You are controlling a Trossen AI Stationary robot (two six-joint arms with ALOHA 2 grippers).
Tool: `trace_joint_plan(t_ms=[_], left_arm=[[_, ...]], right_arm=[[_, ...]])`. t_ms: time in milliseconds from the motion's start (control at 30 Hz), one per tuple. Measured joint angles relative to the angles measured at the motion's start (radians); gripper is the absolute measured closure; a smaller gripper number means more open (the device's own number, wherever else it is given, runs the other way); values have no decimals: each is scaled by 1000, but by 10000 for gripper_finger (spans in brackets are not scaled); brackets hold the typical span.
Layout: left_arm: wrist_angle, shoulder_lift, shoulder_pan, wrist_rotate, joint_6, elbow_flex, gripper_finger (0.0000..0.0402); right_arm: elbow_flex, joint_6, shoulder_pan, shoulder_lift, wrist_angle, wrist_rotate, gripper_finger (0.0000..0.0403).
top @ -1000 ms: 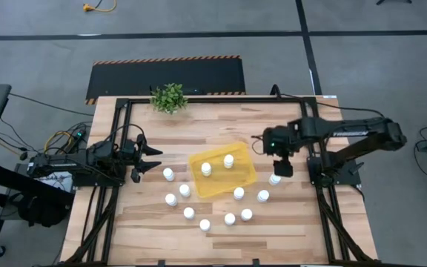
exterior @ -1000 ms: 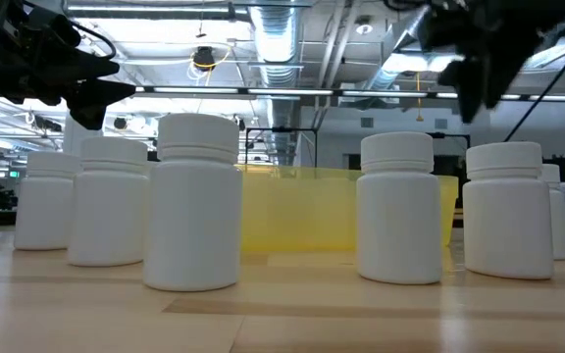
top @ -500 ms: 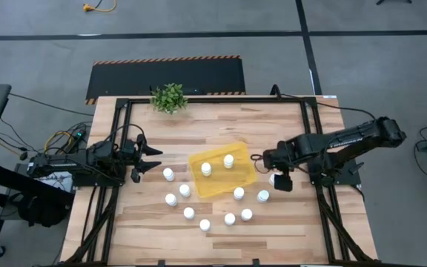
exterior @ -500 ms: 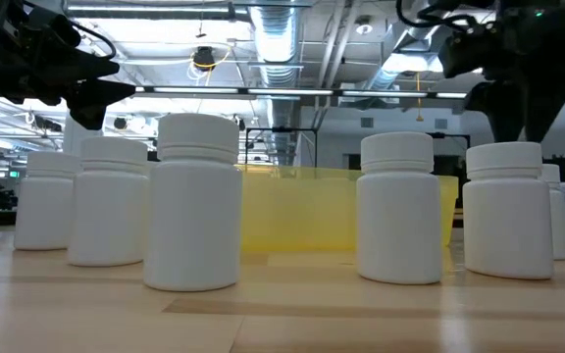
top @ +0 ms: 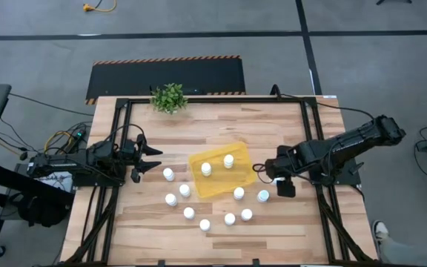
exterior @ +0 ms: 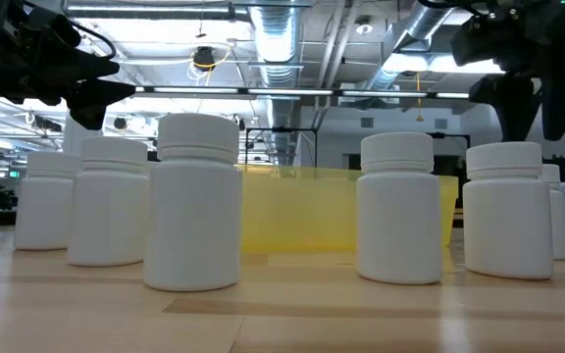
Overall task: Pick and place pill bottles into a basket
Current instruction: Put the white pill bottle into the yellow bin
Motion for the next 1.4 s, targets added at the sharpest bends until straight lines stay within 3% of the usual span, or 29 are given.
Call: trace_joint_plan(t_ms=[1067, 1400], left_arm=[[0, 0, 0, 0, 0, 0, 207], [0, 0, 0, 0, 0, 0, 207]], right_arm=[[-243, -8, 0, 0, 257, 7, 127], [-249, -17, -23, 1, 262, 53, 127]])
